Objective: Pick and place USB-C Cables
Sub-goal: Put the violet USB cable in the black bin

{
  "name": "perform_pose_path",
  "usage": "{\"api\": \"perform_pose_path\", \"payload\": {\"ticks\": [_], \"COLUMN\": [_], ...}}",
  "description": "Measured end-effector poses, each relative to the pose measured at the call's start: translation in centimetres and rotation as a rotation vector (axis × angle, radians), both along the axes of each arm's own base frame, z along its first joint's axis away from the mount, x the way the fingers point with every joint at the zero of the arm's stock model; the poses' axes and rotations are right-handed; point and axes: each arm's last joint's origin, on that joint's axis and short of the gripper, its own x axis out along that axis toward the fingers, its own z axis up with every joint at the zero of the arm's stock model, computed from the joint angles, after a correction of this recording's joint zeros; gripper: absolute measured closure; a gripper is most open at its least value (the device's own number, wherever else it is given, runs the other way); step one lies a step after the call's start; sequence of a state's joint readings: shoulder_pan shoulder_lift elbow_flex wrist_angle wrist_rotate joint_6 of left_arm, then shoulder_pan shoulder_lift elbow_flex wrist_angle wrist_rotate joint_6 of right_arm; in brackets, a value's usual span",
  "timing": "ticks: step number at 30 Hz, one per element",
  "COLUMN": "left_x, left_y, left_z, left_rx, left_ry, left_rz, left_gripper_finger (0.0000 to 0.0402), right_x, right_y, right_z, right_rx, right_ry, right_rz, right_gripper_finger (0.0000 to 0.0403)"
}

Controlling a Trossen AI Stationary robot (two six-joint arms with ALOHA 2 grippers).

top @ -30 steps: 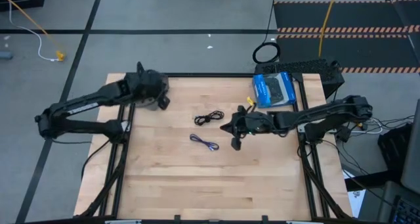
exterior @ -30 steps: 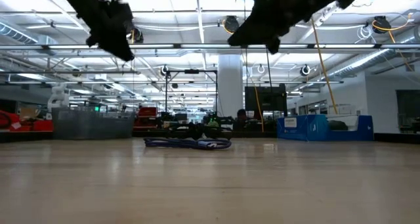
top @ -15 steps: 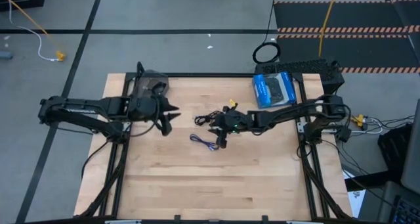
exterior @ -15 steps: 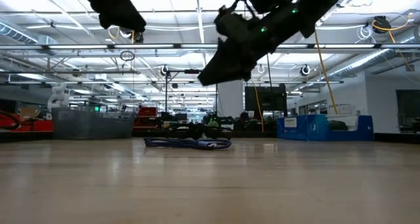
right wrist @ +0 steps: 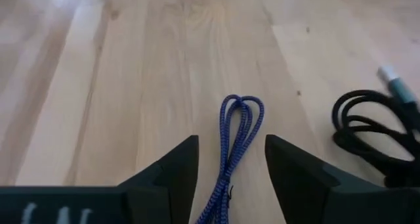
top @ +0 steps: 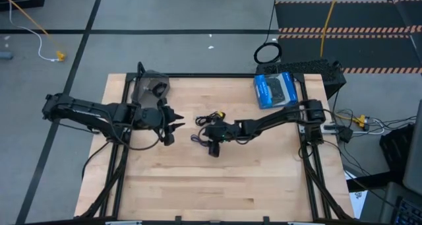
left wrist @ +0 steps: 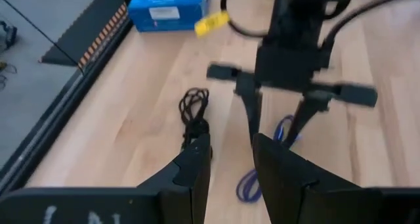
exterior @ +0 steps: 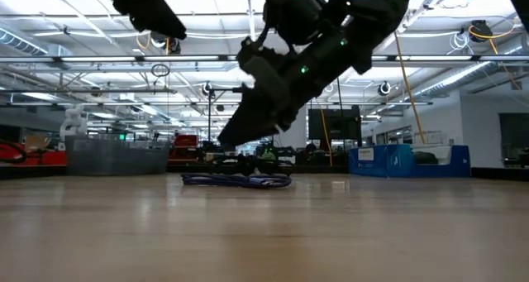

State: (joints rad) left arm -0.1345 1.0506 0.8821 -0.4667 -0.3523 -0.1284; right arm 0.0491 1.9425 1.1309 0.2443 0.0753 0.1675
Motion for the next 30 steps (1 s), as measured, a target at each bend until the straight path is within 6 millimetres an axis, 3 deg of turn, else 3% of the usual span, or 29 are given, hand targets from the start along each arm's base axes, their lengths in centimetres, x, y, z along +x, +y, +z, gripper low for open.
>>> {"api": "perform_pose_path", "payload": {"ticks": [4,16,30], "left_x": [0.4,1.5,1.6], "left_y": [0.0,-0.1,-0.1], "left_z": [-0.3,-2.0,-2.0], "left_rx": [0.016,0.046,0.040], "left_ry": [0.009,-0.064,-0.077], "left_rz": [-0.012,-0.073,-0.074], "left_gripper_finger": [0.0284,0.0284,0.0284], "right_x": [0.3,0.0,-0.2], "right_y": [0.3,1.1,1.4], "right_z": [-1.1,-1.4,-1.6], "right_rx": [0.000,-0.143,-0.088], "right_ry": [0.010,-0.014,-0.034], "right_rz": [0.004,0.009,0.037], "right_gripper_finger": [0.0231,0.0230,0.0231]}}
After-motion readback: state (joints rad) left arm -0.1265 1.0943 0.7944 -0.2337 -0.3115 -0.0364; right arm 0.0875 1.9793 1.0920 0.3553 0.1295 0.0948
